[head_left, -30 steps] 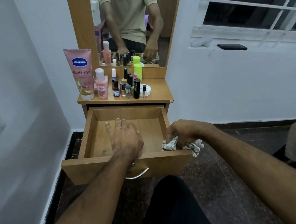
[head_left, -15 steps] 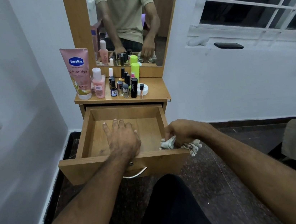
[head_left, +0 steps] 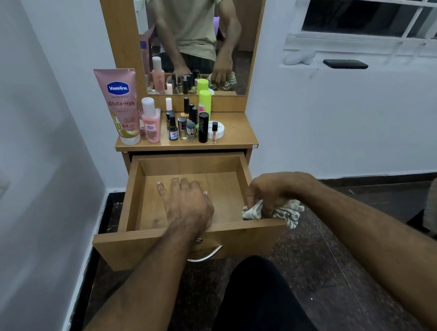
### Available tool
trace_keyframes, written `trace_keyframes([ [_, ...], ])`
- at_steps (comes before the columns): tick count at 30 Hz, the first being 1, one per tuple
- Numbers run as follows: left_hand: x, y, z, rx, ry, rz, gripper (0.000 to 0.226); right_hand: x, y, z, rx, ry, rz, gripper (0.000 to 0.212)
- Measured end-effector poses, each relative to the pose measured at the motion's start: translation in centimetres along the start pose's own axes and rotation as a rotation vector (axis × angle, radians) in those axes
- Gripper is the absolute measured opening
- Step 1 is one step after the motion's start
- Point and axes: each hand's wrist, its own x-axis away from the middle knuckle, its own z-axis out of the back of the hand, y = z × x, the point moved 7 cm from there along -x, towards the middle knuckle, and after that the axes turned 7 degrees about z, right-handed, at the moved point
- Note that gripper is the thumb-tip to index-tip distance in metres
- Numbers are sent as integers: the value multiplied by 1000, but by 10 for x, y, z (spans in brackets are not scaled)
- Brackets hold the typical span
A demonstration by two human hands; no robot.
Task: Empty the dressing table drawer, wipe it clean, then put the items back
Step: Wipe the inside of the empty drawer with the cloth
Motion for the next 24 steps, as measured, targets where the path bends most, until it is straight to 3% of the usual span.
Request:
trace_keyframes([
  [3,0,0,-2,-4,-27,-5,51,1,9,12,-13,235,-54,22],
  [8,-2,-1,-5,15,-40,-4,51,-1,10,-4,-31,21,-46,32],
  [13,-4,0,-9,5,-74,-4,52,-3,19,16,-56,461,-154,26],
  [19,-8,1,-17,-17,-141,-10,57,-13,30,10,-56,423,-191,20],
  [24,-12,3,-26,-24,-183,-15,62,-31,29,14,-75,674,-304,30],
])
